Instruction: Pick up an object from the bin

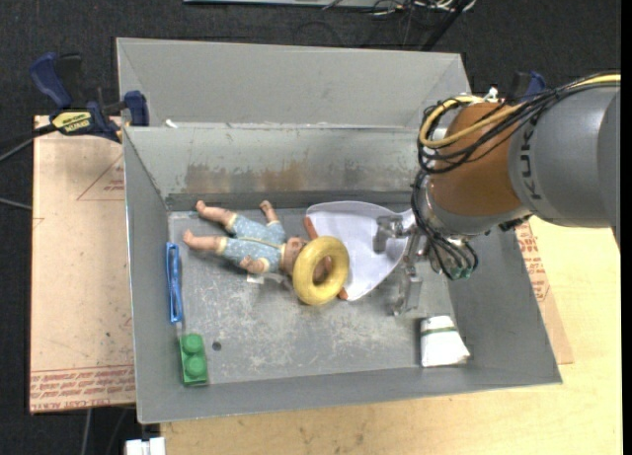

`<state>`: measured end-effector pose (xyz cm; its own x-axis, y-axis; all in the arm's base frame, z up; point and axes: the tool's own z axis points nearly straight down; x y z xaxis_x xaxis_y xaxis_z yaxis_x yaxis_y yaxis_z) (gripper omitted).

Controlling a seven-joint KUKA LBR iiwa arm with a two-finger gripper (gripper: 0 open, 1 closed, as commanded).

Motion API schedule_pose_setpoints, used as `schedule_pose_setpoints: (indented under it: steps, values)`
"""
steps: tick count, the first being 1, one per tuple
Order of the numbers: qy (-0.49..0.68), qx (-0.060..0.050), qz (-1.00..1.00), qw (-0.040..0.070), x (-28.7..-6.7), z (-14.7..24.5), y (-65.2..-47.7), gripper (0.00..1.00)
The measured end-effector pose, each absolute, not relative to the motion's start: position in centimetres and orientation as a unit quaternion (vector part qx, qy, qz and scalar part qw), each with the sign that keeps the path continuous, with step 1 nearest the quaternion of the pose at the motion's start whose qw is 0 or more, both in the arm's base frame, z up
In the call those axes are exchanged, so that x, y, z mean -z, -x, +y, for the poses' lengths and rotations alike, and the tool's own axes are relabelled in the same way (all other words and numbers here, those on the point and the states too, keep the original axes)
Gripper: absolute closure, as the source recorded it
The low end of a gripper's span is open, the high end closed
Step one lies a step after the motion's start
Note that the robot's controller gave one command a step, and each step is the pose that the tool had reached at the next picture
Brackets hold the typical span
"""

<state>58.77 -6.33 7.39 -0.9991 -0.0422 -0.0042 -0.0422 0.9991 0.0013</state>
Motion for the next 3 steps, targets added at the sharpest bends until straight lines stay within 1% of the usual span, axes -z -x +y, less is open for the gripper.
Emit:
schedule_pose_setpoints:
  steps: [1, 2, 3]
  values:
    - [0.056, -0.001, 0.998, 0.005, -7.1, -5.8, -60.6, 1.00]
    - [0.056, -0.001, 0.998, 0.005, -7.1, -5.8, -60.6, 1.00]
    - [0.063, -0.002, 0.998, 0.001, -11.1, -5.8, -60.7, 1.00]
